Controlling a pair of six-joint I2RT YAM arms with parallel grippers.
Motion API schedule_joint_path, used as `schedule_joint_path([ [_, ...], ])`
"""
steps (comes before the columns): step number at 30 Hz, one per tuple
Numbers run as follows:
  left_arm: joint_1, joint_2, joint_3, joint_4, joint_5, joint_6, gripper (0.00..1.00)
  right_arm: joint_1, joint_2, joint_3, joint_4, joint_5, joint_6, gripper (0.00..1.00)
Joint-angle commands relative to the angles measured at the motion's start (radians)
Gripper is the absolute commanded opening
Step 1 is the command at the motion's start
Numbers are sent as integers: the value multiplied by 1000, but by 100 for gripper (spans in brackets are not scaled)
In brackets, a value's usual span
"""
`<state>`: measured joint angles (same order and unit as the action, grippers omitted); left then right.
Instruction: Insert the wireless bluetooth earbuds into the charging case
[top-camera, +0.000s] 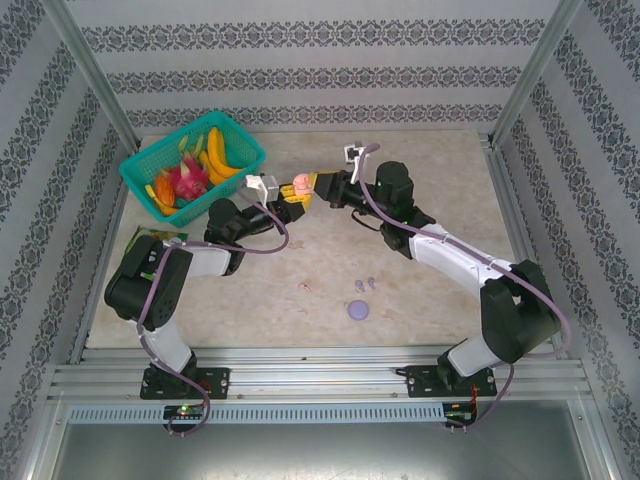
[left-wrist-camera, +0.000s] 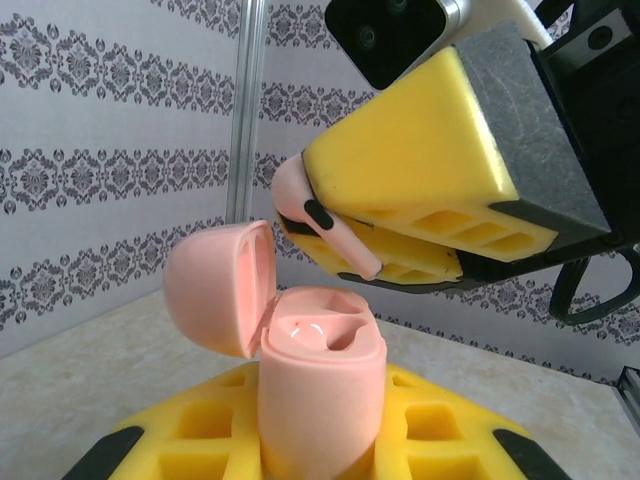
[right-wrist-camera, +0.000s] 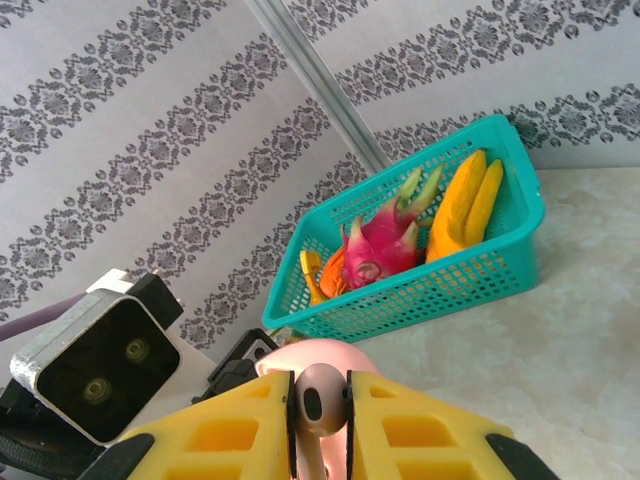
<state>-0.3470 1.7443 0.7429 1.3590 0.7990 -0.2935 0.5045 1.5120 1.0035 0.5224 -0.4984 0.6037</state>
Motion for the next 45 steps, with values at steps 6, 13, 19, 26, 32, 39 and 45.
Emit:
schedule_joint_path([
  [6, -12, 24, -33, 63, -34, 20, 0, -22, -88, -104, 50, 15, 33, 18],
  [13, -11, 14, -86, 63, -66, 56, 0, -26, -144, -265, 34, 48, 46, 18],
  [19, -7, -21, -114, 62, -80, 68, 0, -4, -122, -395, 18, 75, 53, 18],
  [26, -4, -63, -119, 39, -85, 69, 0, 73, 3, -448, -8, 125, 39, 16],
  [32, -6, -109, -134, 19, -98, 76, 0, 120, 125, -428, -34, 143, 51, 16],
  [39, -5, -147, -159, 9, -108, 82, 0, 160, 191, -395, -89, 177, 64, 20],
  [45, -7, -167, -177, 8, -119, 83, 0, 166, 191, -372, -146, 201, 63, 39],
])
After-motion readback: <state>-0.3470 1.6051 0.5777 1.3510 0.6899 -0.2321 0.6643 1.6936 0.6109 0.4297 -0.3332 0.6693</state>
